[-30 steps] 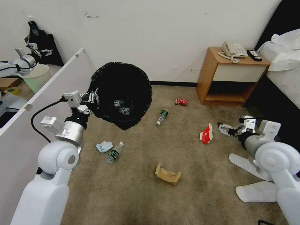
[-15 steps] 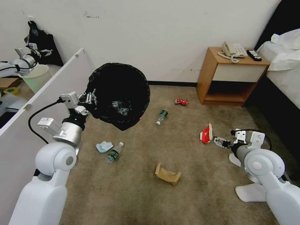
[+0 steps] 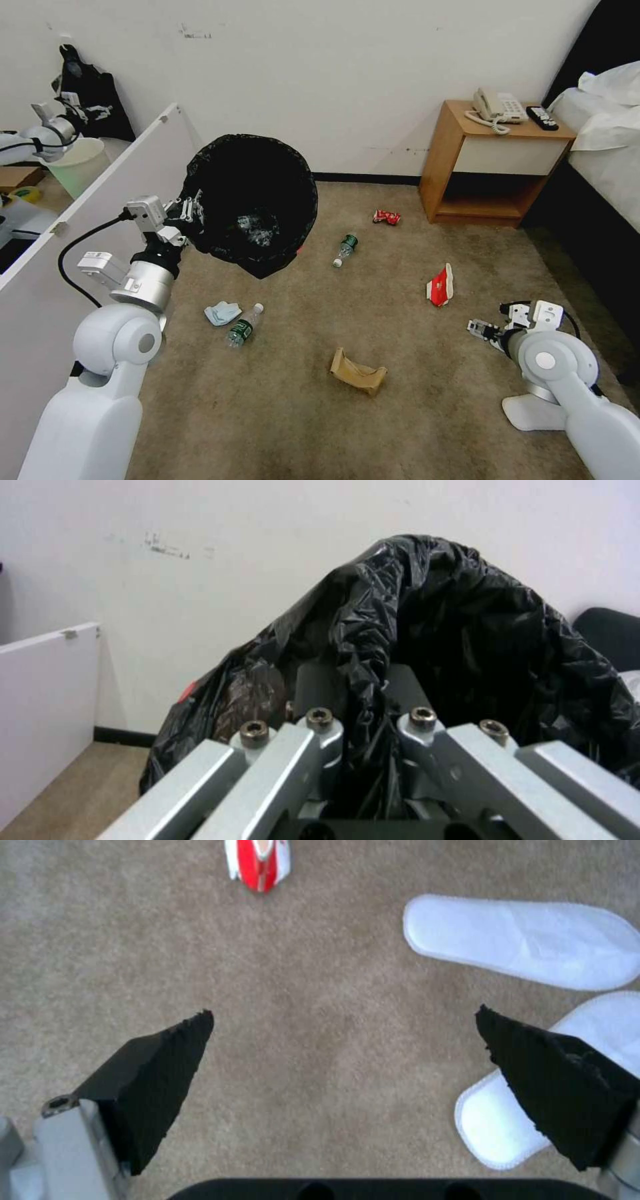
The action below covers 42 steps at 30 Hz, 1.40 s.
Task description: Pick up the trash bin, then pick up the garbage from the floor and place it into the trash bin.
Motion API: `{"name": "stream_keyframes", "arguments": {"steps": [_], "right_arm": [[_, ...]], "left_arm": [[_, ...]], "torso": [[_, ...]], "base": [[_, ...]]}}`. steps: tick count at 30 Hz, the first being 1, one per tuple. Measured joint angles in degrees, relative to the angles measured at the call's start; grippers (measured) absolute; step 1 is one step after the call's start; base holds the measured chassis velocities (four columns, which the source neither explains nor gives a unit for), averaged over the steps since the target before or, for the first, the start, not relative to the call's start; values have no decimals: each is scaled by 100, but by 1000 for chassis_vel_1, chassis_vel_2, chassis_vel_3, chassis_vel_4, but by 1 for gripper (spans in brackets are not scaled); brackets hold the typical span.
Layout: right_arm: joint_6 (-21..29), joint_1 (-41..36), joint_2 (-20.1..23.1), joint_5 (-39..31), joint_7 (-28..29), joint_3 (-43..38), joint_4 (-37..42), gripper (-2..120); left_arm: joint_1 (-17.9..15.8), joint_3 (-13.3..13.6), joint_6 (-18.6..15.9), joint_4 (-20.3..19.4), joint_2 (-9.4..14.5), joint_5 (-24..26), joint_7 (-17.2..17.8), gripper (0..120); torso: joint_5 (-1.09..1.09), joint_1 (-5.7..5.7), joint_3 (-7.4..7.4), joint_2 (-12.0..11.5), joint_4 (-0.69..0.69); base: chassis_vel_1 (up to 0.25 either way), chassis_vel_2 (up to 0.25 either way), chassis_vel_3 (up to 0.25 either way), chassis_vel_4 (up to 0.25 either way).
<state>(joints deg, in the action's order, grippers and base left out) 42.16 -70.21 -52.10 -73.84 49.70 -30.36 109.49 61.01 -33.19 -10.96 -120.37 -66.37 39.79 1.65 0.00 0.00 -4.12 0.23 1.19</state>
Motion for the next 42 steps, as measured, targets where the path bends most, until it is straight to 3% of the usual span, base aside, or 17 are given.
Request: {"name": "stream_keyframes", "arguments": {"steps": [42], "right_arm": [[-333,51,-67,320,-1060,-686,-1733,100]], "left_arm": [[-120,15,1,156,7,44,-2,4]], "torso": [[0,0,0,0,0]], "base": [[0,0,0,0]]}}
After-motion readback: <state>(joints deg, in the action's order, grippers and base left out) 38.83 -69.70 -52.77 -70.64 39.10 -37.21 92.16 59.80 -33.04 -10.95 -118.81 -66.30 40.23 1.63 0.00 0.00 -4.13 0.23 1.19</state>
